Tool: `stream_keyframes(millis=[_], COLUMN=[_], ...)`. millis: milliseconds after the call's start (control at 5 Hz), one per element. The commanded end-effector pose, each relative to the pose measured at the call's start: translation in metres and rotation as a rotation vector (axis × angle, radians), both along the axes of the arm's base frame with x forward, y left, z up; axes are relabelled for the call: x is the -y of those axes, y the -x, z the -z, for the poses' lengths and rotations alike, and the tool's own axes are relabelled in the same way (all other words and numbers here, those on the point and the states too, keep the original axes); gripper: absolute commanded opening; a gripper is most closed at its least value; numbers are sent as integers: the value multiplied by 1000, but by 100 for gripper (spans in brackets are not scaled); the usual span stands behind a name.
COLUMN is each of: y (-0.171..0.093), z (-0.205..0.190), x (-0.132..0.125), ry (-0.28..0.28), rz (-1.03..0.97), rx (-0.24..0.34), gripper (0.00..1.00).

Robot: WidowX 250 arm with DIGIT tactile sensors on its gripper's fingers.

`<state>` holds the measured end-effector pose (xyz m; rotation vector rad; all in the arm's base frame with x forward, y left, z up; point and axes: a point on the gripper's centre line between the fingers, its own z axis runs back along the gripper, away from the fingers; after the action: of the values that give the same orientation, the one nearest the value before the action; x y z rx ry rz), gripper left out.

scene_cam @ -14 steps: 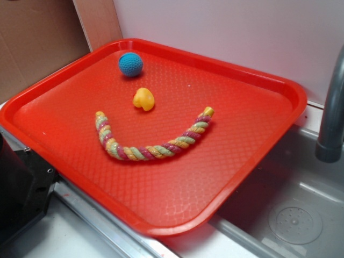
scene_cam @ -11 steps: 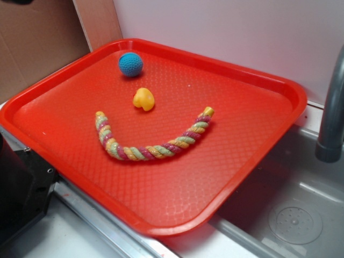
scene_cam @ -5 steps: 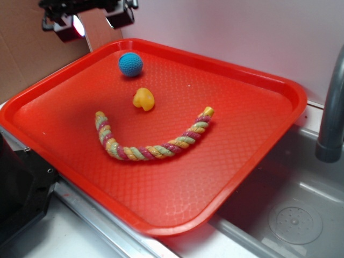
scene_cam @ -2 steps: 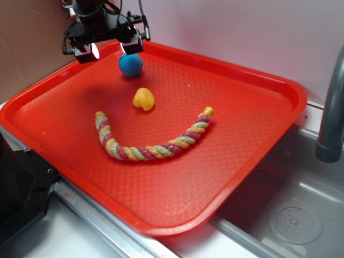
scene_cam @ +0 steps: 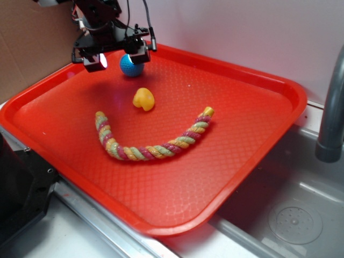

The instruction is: Grab the blue ball.

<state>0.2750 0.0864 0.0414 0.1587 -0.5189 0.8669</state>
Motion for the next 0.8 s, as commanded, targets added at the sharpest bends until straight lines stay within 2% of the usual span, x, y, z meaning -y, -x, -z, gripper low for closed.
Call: stream_keyframes(millis=[0,200,400,600], y=[-13,-13,-12,-10], z=[0,0,0,-13], x=[-9,-10,-11,-9], ry=[-5,4,4,20], rz=[35,41,57,114], rx=[36,37,24,-63], gripper=[7,0,0,0])
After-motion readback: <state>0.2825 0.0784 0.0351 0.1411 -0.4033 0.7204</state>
